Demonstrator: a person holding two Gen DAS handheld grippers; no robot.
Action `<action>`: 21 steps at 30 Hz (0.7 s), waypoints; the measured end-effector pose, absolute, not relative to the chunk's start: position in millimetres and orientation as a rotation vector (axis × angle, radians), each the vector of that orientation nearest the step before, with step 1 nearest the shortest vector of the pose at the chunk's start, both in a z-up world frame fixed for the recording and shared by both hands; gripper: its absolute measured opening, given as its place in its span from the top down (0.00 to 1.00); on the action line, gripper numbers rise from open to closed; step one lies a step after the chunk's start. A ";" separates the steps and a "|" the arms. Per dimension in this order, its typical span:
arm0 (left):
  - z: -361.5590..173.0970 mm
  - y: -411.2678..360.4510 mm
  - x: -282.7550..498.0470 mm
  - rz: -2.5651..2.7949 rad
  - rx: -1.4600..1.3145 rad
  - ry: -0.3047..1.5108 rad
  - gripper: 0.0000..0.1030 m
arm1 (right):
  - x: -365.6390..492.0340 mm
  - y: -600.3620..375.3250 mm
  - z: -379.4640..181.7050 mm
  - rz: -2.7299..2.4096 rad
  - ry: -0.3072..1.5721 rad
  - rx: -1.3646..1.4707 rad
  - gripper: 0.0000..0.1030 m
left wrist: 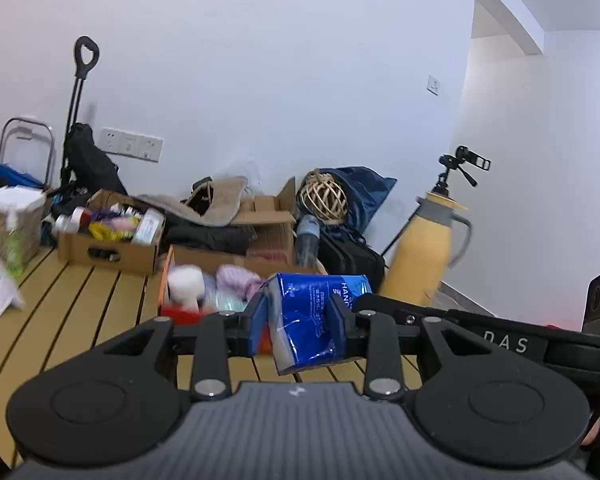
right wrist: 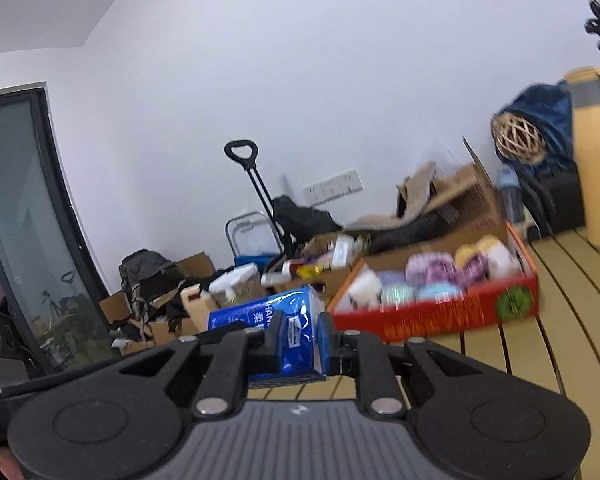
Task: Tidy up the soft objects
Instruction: 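Carry the tissue box into the cardboard box and open both grippers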
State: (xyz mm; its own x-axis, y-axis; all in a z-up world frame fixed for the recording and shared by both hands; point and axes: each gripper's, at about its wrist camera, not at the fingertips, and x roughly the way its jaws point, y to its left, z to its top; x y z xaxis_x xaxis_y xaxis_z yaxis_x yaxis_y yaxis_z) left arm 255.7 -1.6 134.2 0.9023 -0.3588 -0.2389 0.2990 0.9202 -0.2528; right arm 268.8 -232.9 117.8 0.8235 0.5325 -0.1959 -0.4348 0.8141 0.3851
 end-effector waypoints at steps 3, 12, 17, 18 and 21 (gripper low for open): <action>139.2 7.5 319.9 -0.348 -0.234 0.329 0.67 | 331.1 -229.9 125.8 0.532 0.333 0.354 0.85; 96.9 23.0 465.4 -0.305 -0.225 0.475 0.67 | 487.3 -211.5 90.6 0.505 0.476 0.363 0.85; 49.5 26.3 510.5 -0.282 -0.203 0.579 0.64 | 541.8 -201.4 39.8 0.453 0.567 0.311 0.85; 42.9 26.5 514.7 -0.268 -0.188 0.604 0.64 | 549.0 -200.8 30.0 0.438 0.601 0.294 0.84; 35.8 30.0 513.1 -0.246 -0.166 0.608 0.61 | 556.8 -208.6 13.6 0.414 0.646 0.292 0.84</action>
State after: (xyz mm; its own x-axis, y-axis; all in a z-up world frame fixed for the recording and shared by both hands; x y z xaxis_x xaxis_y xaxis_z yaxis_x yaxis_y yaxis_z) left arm 513.1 30.0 35.8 0.7931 -0.2761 -0.5429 0.1790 0.9576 -0.2255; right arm 556.8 -208.6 13.6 0.7221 0.4579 -0.5185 -0.2800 0.8789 0.3863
